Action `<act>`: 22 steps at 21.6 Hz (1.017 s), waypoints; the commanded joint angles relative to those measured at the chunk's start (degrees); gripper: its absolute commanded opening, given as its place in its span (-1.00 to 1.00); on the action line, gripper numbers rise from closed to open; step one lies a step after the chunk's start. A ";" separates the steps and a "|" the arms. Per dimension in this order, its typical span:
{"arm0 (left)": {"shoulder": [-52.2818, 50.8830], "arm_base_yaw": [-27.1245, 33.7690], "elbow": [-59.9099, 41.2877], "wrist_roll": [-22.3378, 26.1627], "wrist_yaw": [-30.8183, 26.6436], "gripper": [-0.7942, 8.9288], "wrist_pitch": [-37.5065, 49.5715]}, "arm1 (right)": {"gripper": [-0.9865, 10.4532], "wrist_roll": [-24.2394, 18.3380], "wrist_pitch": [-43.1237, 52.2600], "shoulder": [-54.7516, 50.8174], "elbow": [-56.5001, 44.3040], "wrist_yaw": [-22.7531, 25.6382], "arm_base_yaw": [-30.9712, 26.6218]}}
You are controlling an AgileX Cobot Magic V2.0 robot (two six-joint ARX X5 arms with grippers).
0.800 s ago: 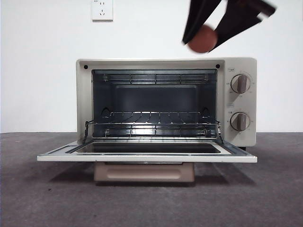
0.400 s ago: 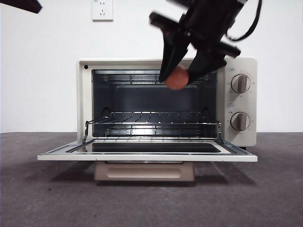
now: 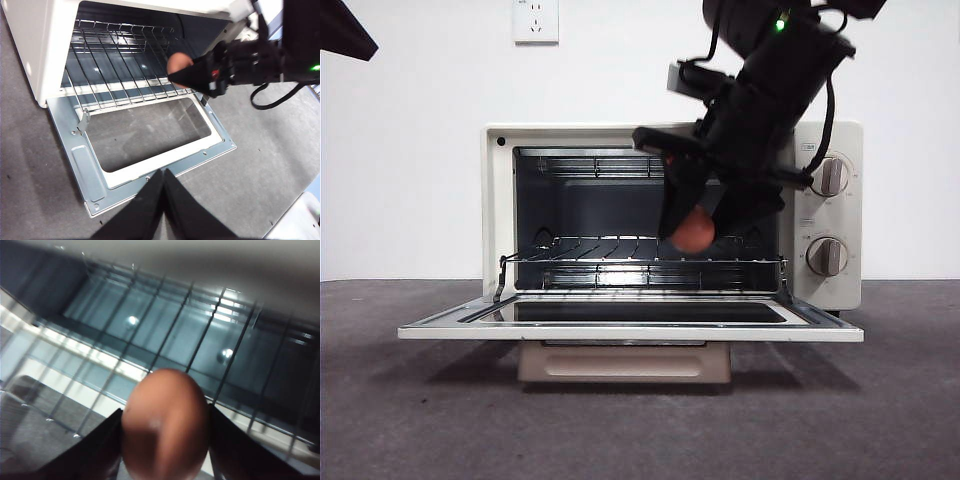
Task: Eggoven
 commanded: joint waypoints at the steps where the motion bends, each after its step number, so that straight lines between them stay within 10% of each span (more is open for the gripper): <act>1: 0.24 0.00 0.39 0.92 0.35 -0.82 0.39 | -0.82 -0.13 1.16 2.08 0.50 0.20 0.07; 5: 0.35 0.00 0.39 0.94 0.35 -0.82 0.48 | -0.79 -0.11 0.94 2.27 0.50 0.02 0.13; 9: 0.37 0.00 0.39 0.92 0.33 -0.82 0.48 | -0.34 0.22 0.96 2.25 0.52 0.02 0.15; 22: 1.42 0.00 0.39 0.92 0.24 -0.82 0.98 | -0.25 -0.02 -1.92 -4.59 0.61 1.90 0.26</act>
